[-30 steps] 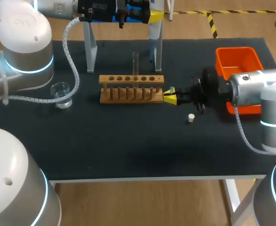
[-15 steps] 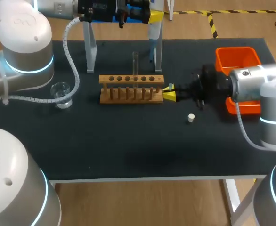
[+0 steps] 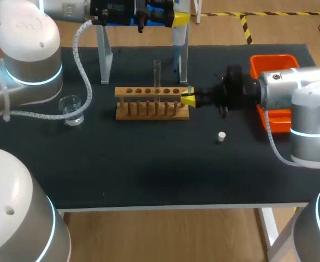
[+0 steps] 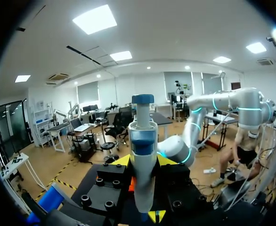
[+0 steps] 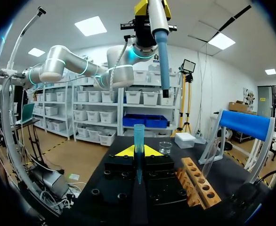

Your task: Invert the test tube, pick up the pipette, mount the tip to pipette, aspirate from beaker and dispense into the tube, eject the tip, return the pipette, and cap with the stopper.

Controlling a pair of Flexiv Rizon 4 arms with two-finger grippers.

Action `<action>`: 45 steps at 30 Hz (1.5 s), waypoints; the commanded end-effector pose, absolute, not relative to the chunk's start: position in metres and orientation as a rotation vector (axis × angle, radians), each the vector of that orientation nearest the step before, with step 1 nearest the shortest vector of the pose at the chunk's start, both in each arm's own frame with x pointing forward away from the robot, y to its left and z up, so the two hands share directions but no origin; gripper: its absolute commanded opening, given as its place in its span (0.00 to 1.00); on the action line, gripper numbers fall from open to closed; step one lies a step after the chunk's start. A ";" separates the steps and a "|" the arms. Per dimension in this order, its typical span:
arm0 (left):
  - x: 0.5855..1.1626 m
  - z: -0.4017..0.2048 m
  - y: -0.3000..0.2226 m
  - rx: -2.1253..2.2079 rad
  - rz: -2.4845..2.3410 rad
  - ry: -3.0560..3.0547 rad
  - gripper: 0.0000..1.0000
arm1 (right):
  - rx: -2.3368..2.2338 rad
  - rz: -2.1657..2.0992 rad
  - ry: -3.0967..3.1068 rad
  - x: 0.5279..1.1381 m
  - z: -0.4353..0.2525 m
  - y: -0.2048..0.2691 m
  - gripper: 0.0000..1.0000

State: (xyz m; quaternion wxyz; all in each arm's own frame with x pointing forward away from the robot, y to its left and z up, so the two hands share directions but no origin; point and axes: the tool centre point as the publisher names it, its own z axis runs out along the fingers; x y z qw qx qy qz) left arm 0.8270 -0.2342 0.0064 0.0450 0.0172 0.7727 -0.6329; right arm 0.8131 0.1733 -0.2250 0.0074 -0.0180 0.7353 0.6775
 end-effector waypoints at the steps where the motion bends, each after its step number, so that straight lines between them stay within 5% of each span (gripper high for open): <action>1: 0.827 0.007 -0.233 0.055 -1.933 2.364 0.00 | -0.055 2.139 2.284 0.822 -0.226 0.179 0.00; 45: 0.827 0.007 -0.233 0.055 -1.933 2.364 0.00 | -0.098 2.184 2.263 0.834 -0.222 0.209 0.00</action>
